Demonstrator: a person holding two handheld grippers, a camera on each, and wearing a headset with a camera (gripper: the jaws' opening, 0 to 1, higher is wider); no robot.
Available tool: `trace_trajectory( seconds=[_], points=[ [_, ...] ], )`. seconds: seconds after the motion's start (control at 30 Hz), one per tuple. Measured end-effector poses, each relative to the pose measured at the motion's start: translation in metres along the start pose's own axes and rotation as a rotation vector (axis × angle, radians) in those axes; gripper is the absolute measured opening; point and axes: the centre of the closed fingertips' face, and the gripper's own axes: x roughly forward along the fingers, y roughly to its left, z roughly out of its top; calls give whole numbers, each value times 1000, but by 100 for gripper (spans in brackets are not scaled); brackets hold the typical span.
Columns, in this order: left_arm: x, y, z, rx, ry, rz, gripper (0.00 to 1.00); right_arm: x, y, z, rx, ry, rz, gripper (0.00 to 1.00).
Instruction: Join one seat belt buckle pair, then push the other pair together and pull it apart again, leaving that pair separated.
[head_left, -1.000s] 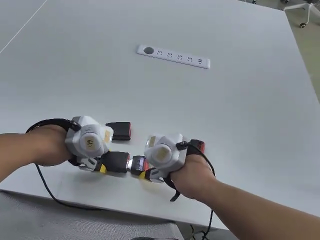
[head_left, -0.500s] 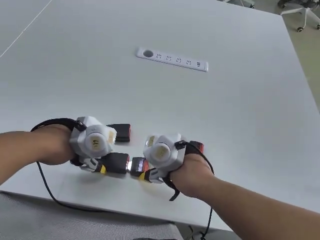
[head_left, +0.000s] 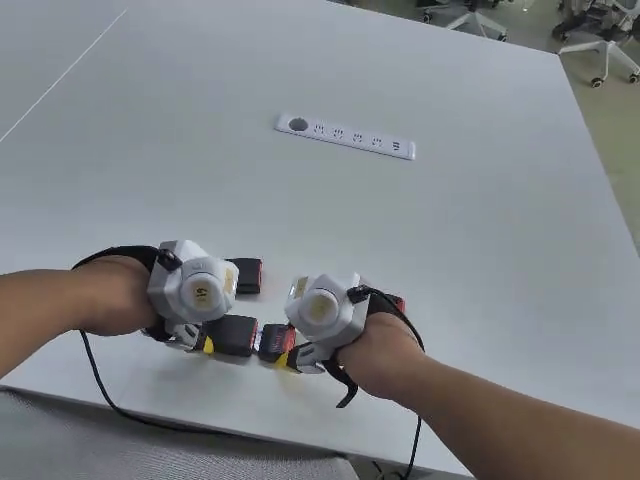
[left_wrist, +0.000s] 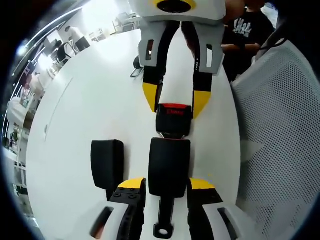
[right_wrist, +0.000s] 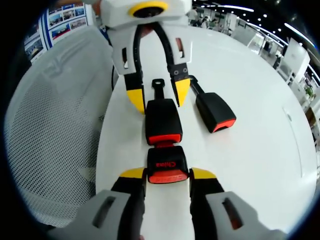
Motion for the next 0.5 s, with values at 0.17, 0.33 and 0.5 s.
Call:
trace_trajectory(
  seconds=[0.17, 0.33, 0.5],
  points=[
    [-17, 16, 14, -1, -31, 42, 29, -12, -5, 8, 1, -31, -4, 32],
    [-19, 39, 17, -28, -39, 84, 30, -26, -21, -2, 6, -36, -40, 33],
    [-18, 51, 17, -30, -27, 99, 31, -42, -46, -24, 18, -17, -79, 33]
  ],
)
